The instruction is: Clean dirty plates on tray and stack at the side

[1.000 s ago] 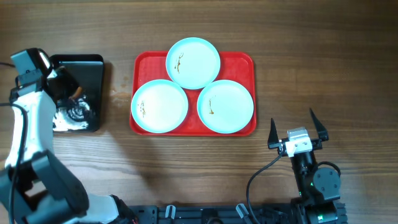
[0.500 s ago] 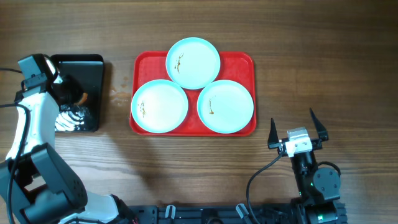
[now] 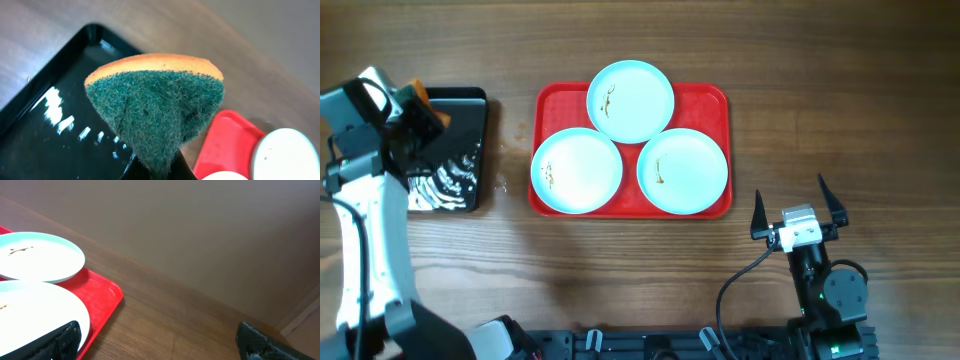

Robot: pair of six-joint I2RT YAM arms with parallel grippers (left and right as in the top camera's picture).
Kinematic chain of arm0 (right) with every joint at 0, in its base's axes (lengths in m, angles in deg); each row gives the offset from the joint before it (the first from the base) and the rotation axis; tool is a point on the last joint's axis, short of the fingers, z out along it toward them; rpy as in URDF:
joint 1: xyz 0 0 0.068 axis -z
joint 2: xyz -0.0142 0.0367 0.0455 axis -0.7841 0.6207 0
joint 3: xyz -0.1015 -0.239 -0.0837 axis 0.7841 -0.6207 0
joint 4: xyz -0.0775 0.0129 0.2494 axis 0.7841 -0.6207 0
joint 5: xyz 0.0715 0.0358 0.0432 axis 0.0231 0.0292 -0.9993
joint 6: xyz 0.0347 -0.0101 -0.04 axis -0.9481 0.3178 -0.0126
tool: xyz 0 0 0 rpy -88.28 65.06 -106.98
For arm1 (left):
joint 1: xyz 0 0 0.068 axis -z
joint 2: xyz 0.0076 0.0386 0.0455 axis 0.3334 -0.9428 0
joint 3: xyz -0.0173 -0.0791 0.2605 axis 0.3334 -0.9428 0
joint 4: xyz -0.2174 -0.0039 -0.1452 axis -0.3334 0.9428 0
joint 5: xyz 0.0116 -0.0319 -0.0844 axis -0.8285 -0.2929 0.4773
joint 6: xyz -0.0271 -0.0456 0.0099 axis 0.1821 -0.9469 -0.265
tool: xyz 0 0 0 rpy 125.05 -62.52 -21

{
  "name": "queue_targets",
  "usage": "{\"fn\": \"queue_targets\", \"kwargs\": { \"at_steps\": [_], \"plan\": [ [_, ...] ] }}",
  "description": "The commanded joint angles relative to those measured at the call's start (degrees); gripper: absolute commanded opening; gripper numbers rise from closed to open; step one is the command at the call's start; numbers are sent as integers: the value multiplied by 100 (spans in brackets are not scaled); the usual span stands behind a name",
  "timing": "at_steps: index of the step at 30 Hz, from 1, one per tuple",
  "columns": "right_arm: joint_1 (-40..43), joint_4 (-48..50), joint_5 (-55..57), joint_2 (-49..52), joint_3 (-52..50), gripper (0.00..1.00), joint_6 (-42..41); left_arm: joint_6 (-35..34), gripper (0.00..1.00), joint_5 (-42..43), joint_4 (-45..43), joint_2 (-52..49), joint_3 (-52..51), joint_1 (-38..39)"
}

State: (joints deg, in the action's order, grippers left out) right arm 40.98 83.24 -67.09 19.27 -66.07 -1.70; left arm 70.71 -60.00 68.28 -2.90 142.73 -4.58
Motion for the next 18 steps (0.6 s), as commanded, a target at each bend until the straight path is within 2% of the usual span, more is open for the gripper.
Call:
{"fn": "queue_targets", "kwargs": {
  "at_steps": [1,6,11,13,16,18],
  "plan": [
    [24,31,85,-22,-7,100,42,72,4,-181,101,-610,-66,-17],
    [24,31,85,-22,-7,100,42,72,4,-129,52,-520,-63,-17],
    [24,31,83,-22,-7,100,42,76,4,575,-83,232,-63,-17],
    [24,31,85,-22,-7,100,39,317,4,348,-31,334,-66,-17],
    [24,31,85,-22,-7,100,39,396,4,-555,70,79,-197,-24],
    [24,31,85,-22,-7,100,42,393,4,-678,-52,-227,-345,-24]
  ]
}}
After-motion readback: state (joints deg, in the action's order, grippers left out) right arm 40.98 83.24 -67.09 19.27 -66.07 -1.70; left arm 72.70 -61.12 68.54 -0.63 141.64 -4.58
